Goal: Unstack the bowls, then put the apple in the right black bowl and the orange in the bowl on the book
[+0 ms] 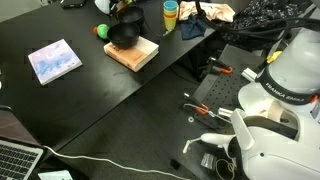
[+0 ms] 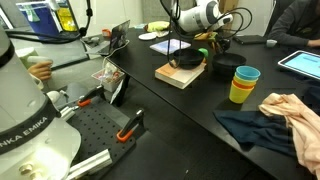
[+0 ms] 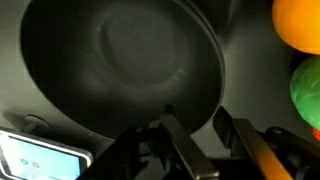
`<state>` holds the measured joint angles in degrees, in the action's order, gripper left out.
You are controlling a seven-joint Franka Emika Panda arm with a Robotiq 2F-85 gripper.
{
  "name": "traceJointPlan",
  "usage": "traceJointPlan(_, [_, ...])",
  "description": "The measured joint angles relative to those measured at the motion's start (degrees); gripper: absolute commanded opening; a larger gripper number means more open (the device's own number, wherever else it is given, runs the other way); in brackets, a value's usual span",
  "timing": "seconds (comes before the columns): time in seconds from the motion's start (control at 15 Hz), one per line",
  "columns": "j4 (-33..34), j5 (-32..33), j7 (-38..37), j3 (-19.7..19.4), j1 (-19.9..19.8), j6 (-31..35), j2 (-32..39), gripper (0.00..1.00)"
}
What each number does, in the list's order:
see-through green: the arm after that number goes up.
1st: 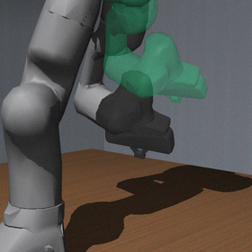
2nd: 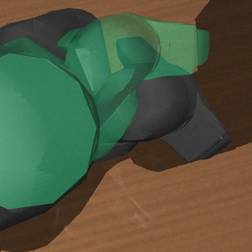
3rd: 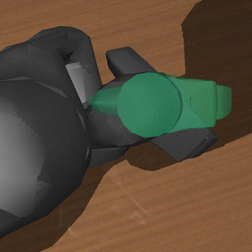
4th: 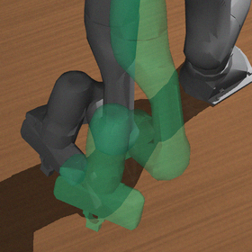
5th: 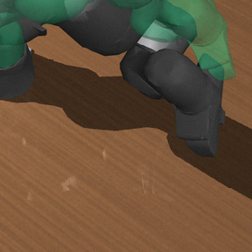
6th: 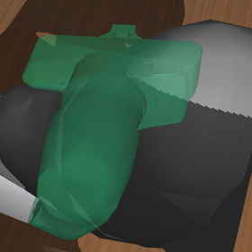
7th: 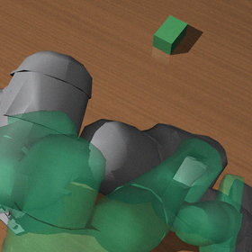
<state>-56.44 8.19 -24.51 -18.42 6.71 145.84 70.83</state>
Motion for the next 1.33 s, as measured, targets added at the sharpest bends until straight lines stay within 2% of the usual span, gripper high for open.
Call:
traceJointPlan(0.07, [0.3, 0.0, -0.2, 0.0, 0.0, -0.4, 0.1, 0.06])
traceJointPlan(0.27, [0.9, 0.0, -0.9, 0.0, 0.0, -0.9, 0.5, 0.00])
traceJointPlan(0.4, [0.9, -0.1, -1.6, 0.2, -0.1, -1.5, 0.5, 0.03])
traceJointPlan(1.0, [0.9, -2.5, -4.3, 1.6, -1.2, -1.9, -0.4, 0.03])
traceJointPlan(1.33, [0.8, -3.5, -4.5, 2.6, -1.2, -5.4, -3.8, 0.02])
